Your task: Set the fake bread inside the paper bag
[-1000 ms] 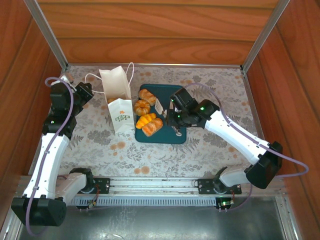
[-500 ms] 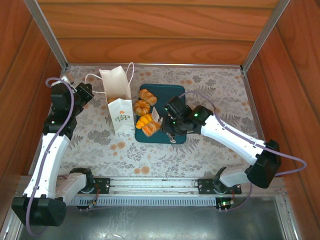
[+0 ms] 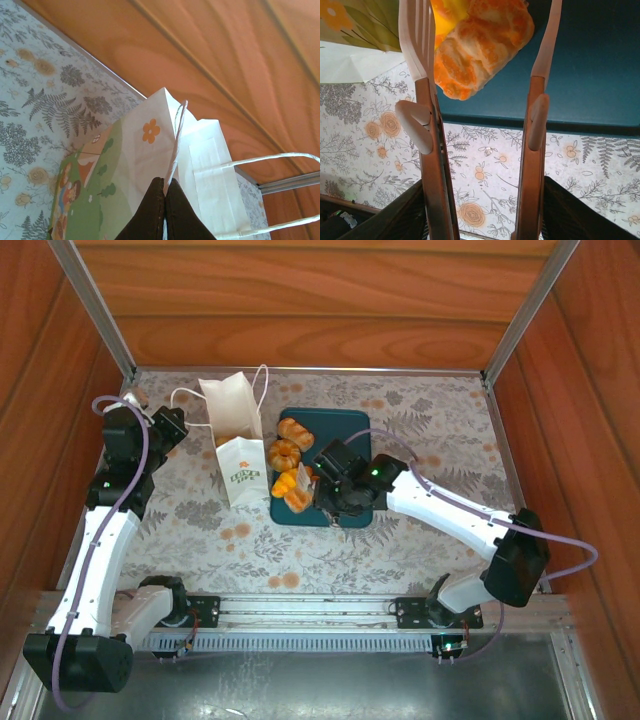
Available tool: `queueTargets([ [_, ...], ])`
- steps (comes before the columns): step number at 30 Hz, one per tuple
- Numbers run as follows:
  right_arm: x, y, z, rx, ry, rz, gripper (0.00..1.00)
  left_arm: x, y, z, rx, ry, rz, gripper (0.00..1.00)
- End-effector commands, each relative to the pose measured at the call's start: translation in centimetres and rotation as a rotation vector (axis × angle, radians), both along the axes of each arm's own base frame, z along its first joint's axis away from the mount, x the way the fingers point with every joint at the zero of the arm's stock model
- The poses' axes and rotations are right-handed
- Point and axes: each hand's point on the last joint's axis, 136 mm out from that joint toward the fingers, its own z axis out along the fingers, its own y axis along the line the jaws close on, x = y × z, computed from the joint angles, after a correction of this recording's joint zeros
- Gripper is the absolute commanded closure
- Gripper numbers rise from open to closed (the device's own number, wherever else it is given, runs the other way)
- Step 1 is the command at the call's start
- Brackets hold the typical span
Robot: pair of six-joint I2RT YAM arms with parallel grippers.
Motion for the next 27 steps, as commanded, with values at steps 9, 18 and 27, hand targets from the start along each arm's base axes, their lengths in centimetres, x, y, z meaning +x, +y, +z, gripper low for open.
queueTargets([
  [9, -0.1, 1.6, -1.1, 0.013, 0.029, 0.006, 0.44, 0.0, 0.3, 0.3, -0.01, -0.015, 0.01, 1.0],
  [18, -0.4, 1.7, -2.3, 0.005, 0.06, 0.002, 0.49, 0.0, 0.2, 0.2, -0.013, -0.01, 0.009, 1.0],
  [27, -0.4, 1.0, -1.8, 0.012, 0.036, -0.023, 0.67, -0.1, 0.3, 0.2, -0.011, -0.012, 0.012, 1.0],
])
